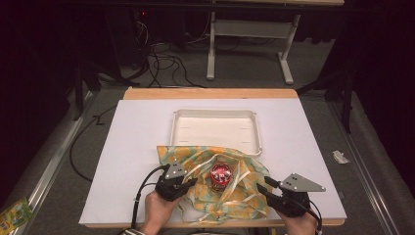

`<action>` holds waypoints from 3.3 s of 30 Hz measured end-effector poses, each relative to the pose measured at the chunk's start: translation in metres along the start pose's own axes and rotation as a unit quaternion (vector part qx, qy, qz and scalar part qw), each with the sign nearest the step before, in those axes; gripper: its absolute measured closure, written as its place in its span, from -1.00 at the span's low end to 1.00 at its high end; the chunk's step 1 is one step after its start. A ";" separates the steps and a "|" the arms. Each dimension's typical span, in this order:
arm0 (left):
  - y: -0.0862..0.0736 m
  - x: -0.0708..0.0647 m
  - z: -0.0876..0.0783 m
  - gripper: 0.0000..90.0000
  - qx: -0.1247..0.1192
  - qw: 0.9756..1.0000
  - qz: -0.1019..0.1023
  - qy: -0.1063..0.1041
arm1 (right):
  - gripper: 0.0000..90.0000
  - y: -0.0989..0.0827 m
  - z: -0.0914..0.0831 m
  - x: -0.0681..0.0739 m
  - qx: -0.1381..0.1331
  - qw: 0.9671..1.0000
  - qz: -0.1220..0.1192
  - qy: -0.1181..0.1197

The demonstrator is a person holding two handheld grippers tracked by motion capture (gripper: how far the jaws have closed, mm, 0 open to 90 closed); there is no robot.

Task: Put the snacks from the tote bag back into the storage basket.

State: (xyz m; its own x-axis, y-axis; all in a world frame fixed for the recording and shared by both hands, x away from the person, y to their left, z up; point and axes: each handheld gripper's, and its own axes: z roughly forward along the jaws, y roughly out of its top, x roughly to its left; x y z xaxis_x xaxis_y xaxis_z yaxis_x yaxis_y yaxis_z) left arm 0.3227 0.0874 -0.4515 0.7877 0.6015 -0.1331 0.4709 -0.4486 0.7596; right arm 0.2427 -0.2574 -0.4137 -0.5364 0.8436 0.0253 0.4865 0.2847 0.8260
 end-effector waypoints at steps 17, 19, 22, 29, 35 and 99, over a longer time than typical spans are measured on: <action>0.000 -0.002 0.000 0.98 -0.003 1.000 0.002 -0.002 | 0.32 0.012 0.024 0.025 0.012 0.998 -0.002 0.066; 0.000 -0.002 0.000 0.98 -0.003 1.000 0.002 -0.001 | 0.32 0.015 0.027 0.026 0.012 0.997 0.004 0.073; 0.000 -0.002 0.000 0.98 -0.004 1.000 0.002 -0.001 | 0.31 0.019 0.033 0.023 0.012 0.997 0.012 0.077; 0.000 -0.003 0.000 0.98 -0.006 1.000 0.003 0.000 | 0.31 0.030 0.045 0.013 0.008 0.996 0.039 0.074; 0.001 -0.002 0.000 0.98 -0.008 1.000 0.005 0.004 | 0.46 0.036 0.058 0.009 0.022 0.996 0.045 0.080; -0.004 0.006 0.008 0.99 0.028 0.999 0.007 0.043 | 0.63 0.032 0.060 -0.047 0.056 0.997 -0.002 -0.046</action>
State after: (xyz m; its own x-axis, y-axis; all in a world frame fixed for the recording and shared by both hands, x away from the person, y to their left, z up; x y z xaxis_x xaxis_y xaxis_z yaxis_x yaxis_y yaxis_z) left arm 0.3290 0.0872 -0.4602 0.7585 0.6483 -0.0663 0.4834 -0.4915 0.7244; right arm 0.3246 -0.2603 -0.4224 -0.4757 0.8790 -0.0342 0.5615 0.3334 0.7573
